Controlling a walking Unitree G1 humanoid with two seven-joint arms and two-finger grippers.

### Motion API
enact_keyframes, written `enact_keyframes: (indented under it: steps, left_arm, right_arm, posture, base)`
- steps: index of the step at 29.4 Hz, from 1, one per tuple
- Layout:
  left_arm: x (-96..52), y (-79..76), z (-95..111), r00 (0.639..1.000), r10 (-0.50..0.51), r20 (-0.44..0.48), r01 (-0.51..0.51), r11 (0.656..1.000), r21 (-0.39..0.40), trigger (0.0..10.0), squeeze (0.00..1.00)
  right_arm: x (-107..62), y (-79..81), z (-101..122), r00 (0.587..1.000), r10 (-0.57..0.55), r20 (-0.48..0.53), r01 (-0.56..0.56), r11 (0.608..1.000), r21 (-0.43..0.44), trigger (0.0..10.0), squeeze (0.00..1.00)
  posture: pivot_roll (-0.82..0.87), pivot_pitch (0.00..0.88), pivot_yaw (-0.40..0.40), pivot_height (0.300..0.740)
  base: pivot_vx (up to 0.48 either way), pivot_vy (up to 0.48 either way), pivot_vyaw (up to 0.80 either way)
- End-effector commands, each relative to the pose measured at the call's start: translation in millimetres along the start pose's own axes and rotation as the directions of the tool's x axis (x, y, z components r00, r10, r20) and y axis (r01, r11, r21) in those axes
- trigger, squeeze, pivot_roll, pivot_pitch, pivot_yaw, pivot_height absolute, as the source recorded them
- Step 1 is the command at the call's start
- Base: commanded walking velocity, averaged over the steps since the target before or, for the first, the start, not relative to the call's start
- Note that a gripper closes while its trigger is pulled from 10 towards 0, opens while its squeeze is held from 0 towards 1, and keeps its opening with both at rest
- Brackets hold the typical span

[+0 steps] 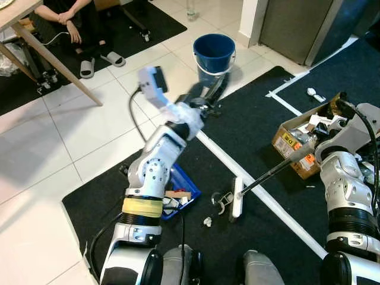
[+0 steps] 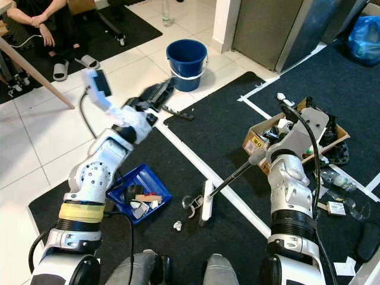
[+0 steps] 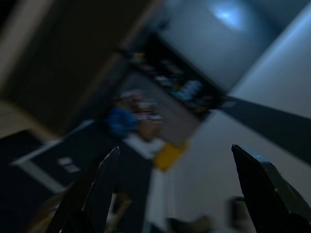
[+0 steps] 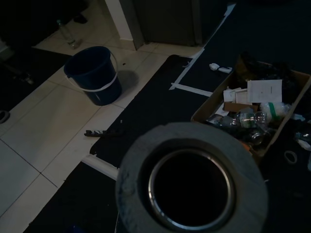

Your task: Sweep floor

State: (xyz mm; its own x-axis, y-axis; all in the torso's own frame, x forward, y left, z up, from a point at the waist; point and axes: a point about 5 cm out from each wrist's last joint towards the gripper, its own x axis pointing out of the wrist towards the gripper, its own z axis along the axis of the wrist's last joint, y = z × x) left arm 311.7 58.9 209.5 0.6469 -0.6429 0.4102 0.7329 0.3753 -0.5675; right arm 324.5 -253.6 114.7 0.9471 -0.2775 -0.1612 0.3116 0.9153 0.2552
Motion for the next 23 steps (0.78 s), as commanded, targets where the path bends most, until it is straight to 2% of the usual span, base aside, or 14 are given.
enact_keyframes:
  steps: [1,2,4,5,6,8,10,11,15,16,20,21,22,23]
  left_arm:
    - [-3.9,-6.7,-4.6,0.998,-0.059,-0.031,0.057,0.996,-0.067,10.0,0.0]
    - [-3.9,-6.7,-4.6,0.998,-0.059,-0.031,0.057,0.996,-0.067,10.0,0.0]
    - [-10.9,-6.9,-16.6,0.988,-0.098,-0.116,0.084,0.989,-0.12,10.0,0.0]
    - [-17.9,-3.9,-29.0,0.977,-0.109,-0.186,0.085,0.987,-0.134,10.0,0.0]
    - [-17.9,-3.9,-29.0,0.977,-0.109,-0.186,0.085,0.987,-0.134,10.0,0.0]
    - [-39.7,10.5,-61.4,0.942,-0.063,-0.329,0.01,0.987,-0.161,10.0,0.0]
    - [-56.0,21.1,-81.4,0.913,-0.011,-0.408,-0.059,0.986,-0.157,10.0,0.0]
    - [-56.0,21.1,-81.4,0.913,-0.011,-0.408,-0.059,0.986,-0.157,10.0,0.0]
    - [-74.1,34.8,-100.3,0.874,0.063,-0.482,-0.134,0.984,-0.116,10.0,0.0]
    - [-74.1,34.8,-100.3,0.874,0.063,-0.482,-0.134,0.984,-0.116,10.0,0.0]
    - [-106.0,62.7,-121.2,0.784,0.222,-0.58,-0.253,0.967,0.029,10.0,0.0]
    - [-116.2,71.3,-126.1,0.742,0.28,-0.609,-0.283,0.954,0.093,10.0,0.0]
    - [-116.2,71.3,-126.1,0.742,0.28,-0.609,-0.283,0.954,0.093,10.0,0.0]
    - [-124.6,77.2,-129.7,0.707,0.319,-0.632,-0.302,0.943,0.139,10.0,0.0]
  right_arm:
    - [1.3,2.8,3.3,1.0,0.02,0.02,-0.021,1.0,0.022,10.0,0.0]
    - [1.3,2.8,3.3,1.0,0.02,0.02,-0.021,1.0,0.022,10.0,0.0]
    - [1.2,2.7,3.2,1.0,0.021,0.019,-0.021,1.0,0.02,10.0,0.0]
    - [1.1,2.4,3.2,1.0,0.02,0.019,-0.021,1.0,0.019,10.0,0.0]
    - [1.1,2.4,3.2,1.0,0.02,0.019,-0.021,1.0,0.019,10.0,0.0]
    - [1.2,2.1,3.1,1.0,0.021,0.019,-0.021,1.0,0.016,10.0,0.0]
    - [0.7,1.8,2.7,1.0,0.021,0.018,-0.021,1.0,0.014,10.0,0.0]
    - [0.7,1.8,2.7,1.0,0.021,0.018,-0.021,1.0,0.014,10.0,0.0]
    - [-0.9,1.3,-2.7,1.0,0.025,-0.001,-0.025,1.0,0.001,10.0,0.0]
    - [-0.9,1.3,-2.7,1.0,0.025,-0.001,-0.025,1.0,0.001,10.0,0.0]
    - [-3.5,-2.0,-15.2,0.999,0.012,-0.036,-0.013,0.999,-0.031,10.0,0.0]
    - [-3.8,-2.2,-15.5,0.999,0.012,-0.037,-0.013,0.999,-0.033,10.0,0.0]
    - [-3.8,-2.2,-15.5,0.999,0.012,-0.037,-0.013,0.999,-0.033,10.0,0.0]
    - [-3.9,-2.1,-15.5,0.999,0.012,-0.038,-0.013,0.999,-0.034,10.0,0.0]
  posture:
    - [0.04,0.01,0.035,0.74]
    - [0.04,0.01,0.035,0.74]
    - [0.04,0.014,0.038,0.74]
    - [0.04,0.014,0.038,0.74]
    - [0.04,0.014,0.038,0.74]
    - [0.04,0.018,0.037,0.74]
    - [0.04,0.024,0.038,0.74]
    - [0.04,0.024,0.038,0.74]
    - [0.03,0.032,0.036,0.74]
    - [0.03,0.032,0.036,0.74]
    - [0.03,0.038,0.033,0.74]
    - [0.03,0.038,0.033,0.74]
    - [0.03,0.038,0.033,0.74]
    - [0.03,0.038,0.033,0.74]
  base:
    - [0.0,0.0,0.0]
    - [0.0,0.0,0.0]
    - [0.0,0.0,0.0]
    - [0.0,0.0,0.0]
    - [0.0,0.0,0.0]
    - [0.0,0.0,0.0]
    - [0.0,0.0,0.0]
    - [0.0,0.0,0.0]
    - [0.0,0.0,0.0]
    - [0.0,0.0,0.0]
    - [0.0,0.0,0.0]
    - [0.0,0.0,0.0]
    - [0.0,0.0,0.0]
    - [0.0,0.0,0.0]
